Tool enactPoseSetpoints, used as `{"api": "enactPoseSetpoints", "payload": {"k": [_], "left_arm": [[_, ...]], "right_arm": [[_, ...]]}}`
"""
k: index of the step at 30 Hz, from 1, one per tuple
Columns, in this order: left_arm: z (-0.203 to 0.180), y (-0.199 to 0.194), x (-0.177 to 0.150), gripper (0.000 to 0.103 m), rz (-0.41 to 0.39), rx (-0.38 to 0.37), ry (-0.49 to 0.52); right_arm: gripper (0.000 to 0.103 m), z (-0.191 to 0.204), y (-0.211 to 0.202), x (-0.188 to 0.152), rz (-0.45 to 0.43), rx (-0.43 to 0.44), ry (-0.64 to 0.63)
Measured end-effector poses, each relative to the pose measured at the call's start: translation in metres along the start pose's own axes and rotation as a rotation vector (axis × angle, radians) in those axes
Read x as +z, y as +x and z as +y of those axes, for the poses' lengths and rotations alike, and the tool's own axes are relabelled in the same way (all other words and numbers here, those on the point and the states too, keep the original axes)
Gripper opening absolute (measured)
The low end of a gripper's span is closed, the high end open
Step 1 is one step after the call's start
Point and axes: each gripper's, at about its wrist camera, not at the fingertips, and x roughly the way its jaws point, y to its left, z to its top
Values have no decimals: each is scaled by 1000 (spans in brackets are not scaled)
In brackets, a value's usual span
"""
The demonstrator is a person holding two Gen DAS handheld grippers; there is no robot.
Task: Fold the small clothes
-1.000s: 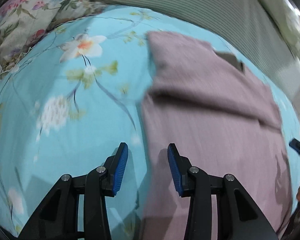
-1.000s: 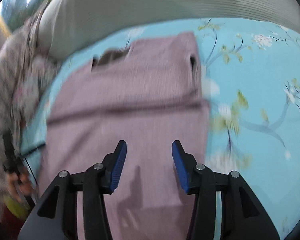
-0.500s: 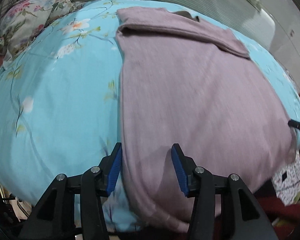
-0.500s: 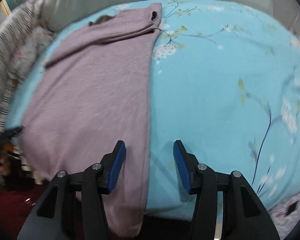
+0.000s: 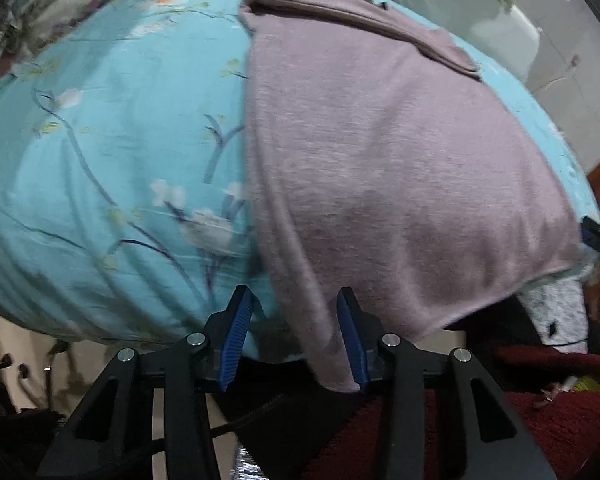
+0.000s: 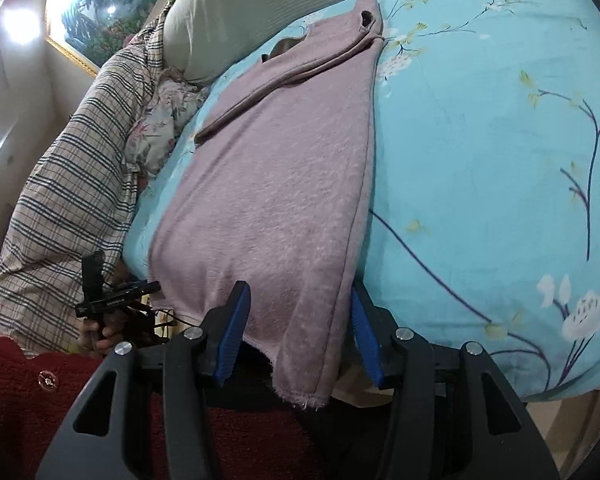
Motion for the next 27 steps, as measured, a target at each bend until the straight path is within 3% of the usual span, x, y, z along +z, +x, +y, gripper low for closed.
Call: {"api": "enactPoseSetpoints", "payload": {"k": [4, 6, 7, 8, 9, 18, 24, 27], "left_arm": [[-3, 7, 2, 40, 16, -44, 16], [0, 6, 3, 32, 6, -67, 14], [1, 6, 4, 26, 2, -77, 9], [3, 5, 4, 6, -4, -92, 1], [7, 3, 4, 5, -7, -109, -5], [0, -39, 6, 4, -171, -179, 3], [12, -83, 24, 3, -331, -240, -59], [15, -95, 46, 3, -391, -255, -82]], "right_arm": [[52, 8, 8, -6, 10, -33, -40], [50, 10, 9, -6, 9, -41, -46], [35, 11, 11, -6, 17, -42, -53], [21, 11, 13, -7, 29, -38, -55], [8, 12, 16, -8, 39, -32, -57], [8, 21, 4, 5, -59, 72, -46], [8, 22, -34, 27, -233, 173, 10], [8, 21, -44, 48, -300, 184, 16]]}}
